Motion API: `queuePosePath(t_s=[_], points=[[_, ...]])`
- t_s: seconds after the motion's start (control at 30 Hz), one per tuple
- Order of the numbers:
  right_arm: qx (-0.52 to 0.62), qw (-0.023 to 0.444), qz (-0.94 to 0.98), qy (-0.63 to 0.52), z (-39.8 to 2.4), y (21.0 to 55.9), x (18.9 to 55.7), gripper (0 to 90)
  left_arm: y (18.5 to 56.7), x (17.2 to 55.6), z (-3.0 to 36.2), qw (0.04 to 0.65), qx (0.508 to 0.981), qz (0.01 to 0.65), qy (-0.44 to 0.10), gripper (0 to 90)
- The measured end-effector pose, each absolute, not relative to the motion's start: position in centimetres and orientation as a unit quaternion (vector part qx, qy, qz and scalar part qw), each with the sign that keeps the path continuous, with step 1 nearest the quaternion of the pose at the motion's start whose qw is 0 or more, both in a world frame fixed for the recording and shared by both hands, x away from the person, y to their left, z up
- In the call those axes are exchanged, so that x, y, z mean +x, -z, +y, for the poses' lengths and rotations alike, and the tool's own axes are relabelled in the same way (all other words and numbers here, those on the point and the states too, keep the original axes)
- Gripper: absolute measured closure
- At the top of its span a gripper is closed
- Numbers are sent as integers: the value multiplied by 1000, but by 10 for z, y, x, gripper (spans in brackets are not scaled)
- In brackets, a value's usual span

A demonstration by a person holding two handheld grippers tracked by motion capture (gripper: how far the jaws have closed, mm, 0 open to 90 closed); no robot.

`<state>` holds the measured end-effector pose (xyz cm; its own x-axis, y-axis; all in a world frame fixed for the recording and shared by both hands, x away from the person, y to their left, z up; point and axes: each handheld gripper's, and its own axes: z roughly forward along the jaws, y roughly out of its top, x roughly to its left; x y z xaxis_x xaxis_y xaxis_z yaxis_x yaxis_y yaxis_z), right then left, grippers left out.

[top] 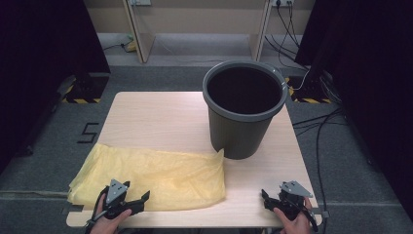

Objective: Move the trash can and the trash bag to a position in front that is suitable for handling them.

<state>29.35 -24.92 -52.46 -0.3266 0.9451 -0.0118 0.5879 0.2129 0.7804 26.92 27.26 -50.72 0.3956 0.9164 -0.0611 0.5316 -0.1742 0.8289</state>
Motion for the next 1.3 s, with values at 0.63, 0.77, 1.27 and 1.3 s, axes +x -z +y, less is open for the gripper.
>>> queuePosePath(t_s=[0.63, 0.77, 1.27, 1.3], points=[[528, 278, 728, -337, -254, 512, 301, 170, 492, 276, 265, 424, 724, 492, -233, 150], [529, 283, 722, -344, -255, 502, 308, 185, 484, 285, 260, 445, 711, 506, -200, 151], [538, 254, 711, -375, -250, 476, 360, 210, 442, 350, 231, 468, 712, 494, -173, 152], [539, 254, 711, -374, -250, 475, 365, 209, 439, 355, 228, 468, 713, 493, -172, 153]])
